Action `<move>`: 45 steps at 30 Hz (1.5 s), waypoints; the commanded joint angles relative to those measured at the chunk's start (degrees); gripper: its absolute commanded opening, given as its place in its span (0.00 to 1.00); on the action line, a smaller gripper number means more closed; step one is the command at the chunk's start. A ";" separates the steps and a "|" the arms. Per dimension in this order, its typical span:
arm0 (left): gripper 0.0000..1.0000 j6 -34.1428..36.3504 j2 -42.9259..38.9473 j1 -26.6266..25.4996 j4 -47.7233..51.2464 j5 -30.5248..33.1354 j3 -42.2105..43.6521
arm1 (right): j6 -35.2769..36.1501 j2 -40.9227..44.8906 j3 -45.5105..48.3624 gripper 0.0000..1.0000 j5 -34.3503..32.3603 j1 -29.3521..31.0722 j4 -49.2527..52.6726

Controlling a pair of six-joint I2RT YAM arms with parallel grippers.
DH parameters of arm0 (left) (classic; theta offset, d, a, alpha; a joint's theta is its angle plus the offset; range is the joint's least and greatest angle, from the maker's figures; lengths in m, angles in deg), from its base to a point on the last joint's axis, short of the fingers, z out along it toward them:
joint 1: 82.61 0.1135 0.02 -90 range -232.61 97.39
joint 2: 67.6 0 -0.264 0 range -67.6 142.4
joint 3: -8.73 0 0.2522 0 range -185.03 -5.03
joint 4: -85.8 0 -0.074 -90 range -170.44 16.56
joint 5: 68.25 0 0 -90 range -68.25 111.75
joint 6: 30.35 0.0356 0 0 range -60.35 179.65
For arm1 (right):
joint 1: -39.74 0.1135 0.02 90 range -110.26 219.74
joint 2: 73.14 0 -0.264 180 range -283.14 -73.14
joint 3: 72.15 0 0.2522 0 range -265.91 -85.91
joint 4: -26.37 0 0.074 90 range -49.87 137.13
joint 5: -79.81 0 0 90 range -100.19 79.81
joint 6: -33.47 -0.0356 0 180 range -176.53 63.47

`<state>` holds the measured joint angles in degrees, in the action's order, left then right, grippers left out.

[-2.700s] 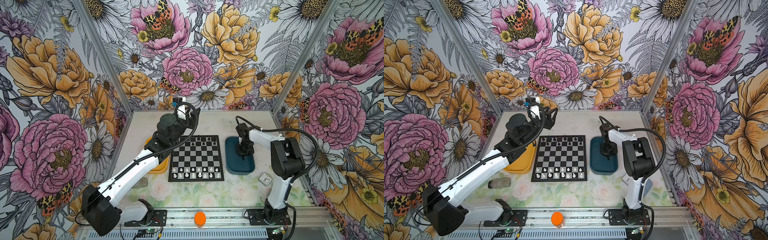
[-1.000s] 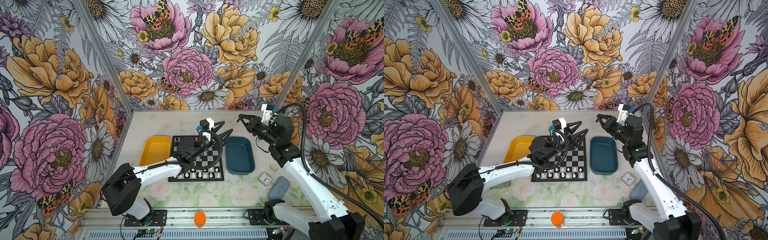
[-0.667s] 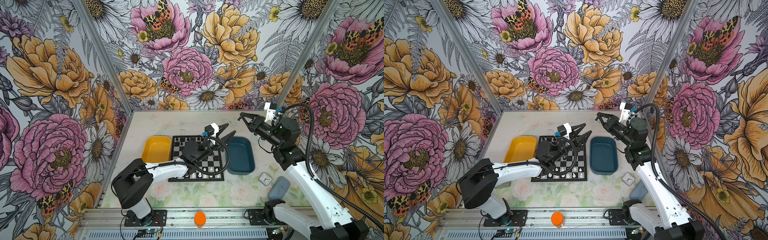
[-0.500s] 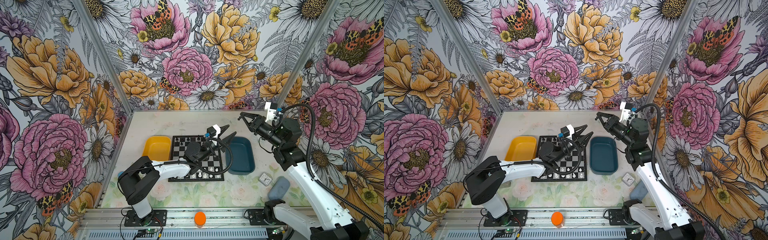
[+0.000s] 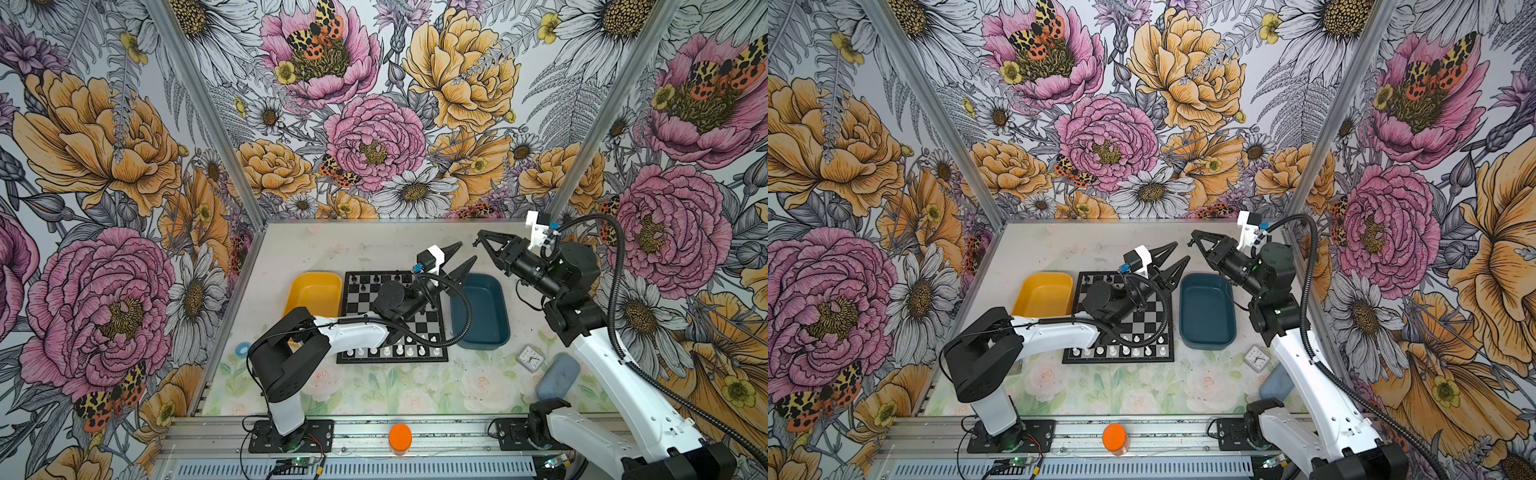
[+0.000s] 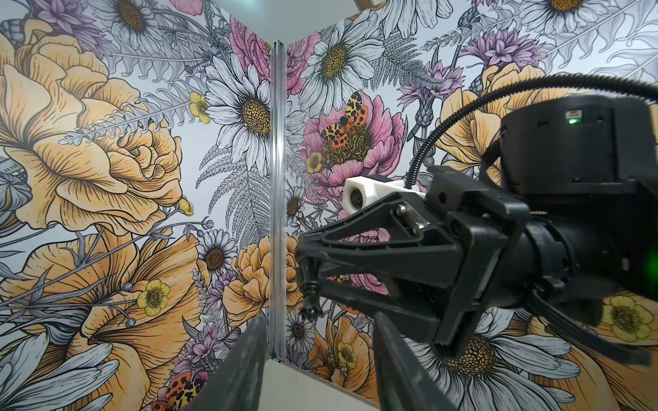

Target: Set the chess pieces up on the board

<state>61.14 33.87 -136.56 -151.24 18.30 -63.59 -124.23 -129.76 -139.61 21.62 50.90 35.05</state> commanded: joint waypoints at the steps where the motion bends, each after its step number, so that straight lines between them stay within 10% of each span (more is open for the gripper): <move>1: 0.49 0.93 1.23 -0.46 -1.46 0.35 -1.76 | -0.59 1.68 0.08 0.00 0.96 -0.10 -2.07; 45: 0.36 3.42 6.09 -1.42 -3.50 4.11 -5.37 | -0.94 3.58 3.29 0.00 1.04 0.70 -0.24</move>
<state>64.20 39.46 -137.61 -153.19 21.34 -68.03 -124.73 -127.14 -136.72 21.62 51.07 35.14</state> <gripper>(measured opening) 0.362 0.201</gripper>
